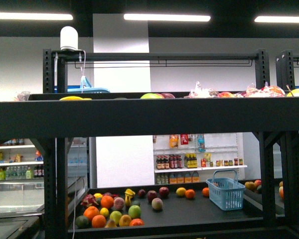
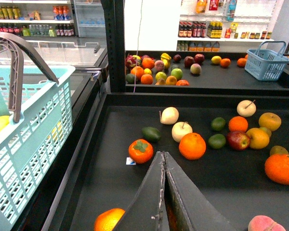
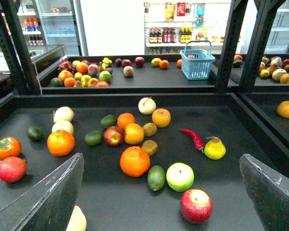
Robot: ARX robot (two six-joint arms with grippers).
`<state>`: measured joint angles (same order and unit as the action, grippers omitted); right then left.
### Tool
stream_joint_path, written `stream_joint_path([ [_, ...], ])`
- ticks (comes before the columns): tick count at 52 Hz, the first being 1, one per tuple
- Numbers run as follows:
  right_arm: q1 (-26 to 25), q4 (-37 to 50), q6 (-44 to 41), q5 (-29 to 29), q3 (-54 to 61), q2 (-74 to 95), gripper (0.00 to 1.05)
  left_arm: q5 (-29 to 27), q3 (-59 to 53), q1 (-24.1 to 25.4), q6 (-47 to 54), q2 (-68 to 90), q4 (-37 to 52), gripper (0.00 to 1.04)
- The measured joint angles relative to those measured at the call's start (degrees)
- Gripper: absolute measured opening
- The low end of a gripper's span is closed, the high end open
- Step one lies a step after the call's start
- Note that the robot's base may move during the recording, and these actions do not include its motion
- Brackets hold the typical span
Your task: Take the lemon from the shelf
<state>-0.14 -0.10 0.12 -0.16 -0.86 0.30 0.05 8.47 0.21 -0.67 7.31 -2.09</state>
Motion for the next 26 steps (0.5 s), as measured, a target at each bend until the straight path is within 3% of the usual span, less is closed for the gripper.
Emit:
stream_joint_path([
  [26, 0.0, 0.0, 0.0, 0.0, 0.0, 0.0, 0.97, 0.0, -5.4, 0.0, 0.0, -4.6, 1.4, 0.03],
])
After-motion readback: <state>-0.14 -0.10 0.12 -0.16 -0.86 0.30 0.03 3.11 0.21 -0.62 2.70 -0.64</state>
